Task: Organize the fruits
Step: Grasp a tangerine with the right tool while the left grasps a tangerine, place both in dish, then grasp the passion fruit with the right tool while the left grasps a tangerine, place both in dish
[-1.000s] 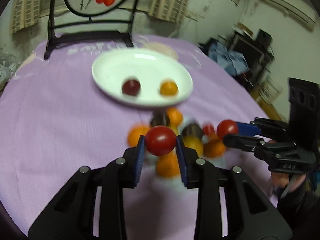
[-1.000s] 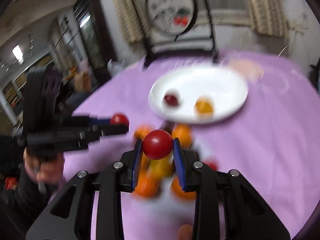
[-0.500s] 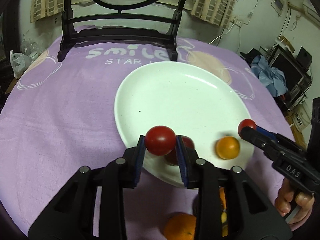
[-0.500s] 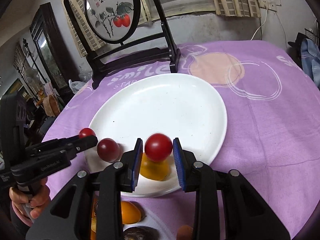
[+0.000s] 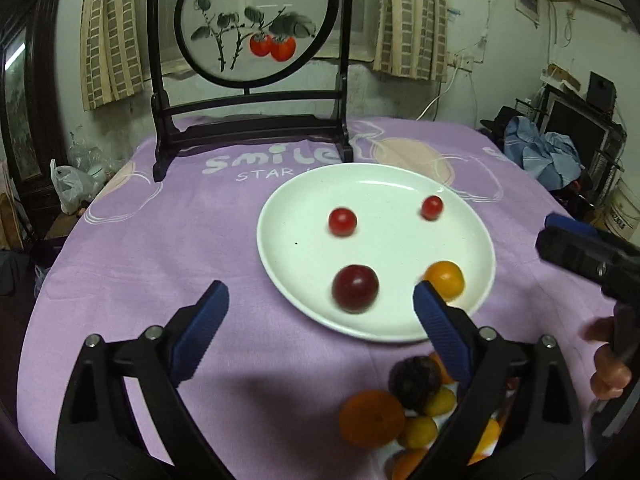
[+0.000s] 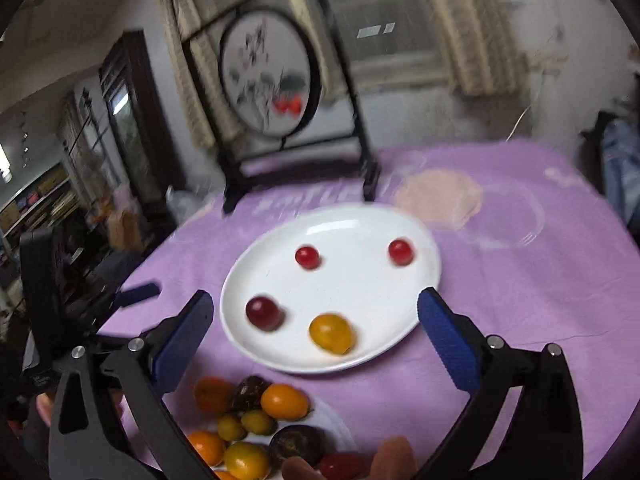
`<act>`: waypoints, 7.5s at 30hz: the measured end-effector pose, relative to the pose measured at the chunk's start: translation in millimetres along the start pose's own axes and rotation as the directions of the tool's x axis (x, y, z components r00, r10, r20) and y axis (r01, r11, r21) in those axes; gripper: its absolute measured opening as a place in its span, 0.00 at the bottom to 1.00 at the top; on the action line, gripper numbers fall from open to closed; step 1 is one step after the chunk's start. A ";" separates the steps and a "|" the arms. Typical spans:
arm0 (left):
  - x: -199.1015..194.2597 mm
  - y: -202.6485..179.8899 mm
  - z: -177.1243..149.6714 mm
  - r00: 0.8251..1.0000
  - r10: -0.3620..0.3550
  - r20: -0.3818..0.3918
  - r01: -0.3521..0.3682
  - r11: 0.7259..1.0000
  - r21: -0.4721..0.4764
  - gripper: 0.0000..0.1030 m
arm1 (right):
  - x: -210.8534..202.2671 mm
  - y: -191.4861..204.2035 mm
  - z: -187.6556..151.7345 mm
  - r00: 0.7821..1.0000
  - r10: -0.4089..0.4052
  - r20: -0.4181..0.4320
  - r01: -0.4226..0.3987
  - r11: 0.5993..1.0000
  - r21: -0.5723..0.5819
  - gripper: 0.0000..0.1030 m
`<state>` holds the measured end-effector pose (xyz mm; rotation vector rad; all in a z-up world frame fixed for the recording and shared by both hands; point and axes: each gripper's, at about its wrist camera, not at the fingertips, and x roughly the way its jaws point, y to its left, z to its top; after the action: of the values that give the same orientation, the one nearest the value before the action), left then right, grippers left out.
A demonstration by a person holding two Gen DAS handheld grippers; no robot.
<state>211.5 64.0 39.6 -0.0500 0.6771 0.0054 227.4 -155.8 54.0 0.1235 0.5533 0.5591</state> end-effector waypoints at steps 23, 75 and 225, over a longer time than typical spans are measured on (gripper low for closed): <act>-58.1 16.9 -81.6 0.999 0.002 -0.036 -0.003 1.000 -0.009 0.96 | -39.6 37.3 -98.3 0.957 -0.040 -0.288 -0.065 0.937 -0.344 0.75; -26.0 -80.0 -116.3 0.904 -0.283 -0.320 0.361 0.907 0.218 0.43 | -46.1 9.7 -90.0 0.965 0.010 -0.261 -0.046 0.990 -0.133 0.44; 52.1 -2.4 15.1 0.998 0.018 -0.058 -0.021 0.999 -0.050 0.70 | 50.5 -14.3 -5.2 0.993 -0.088 -0.082 0.089 0.996 0.011 0.56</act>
<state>261.7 61.8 18.8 -0.0928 0.7352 0.0400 267.1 -141.0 22.5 0.0896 0.6394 0.4758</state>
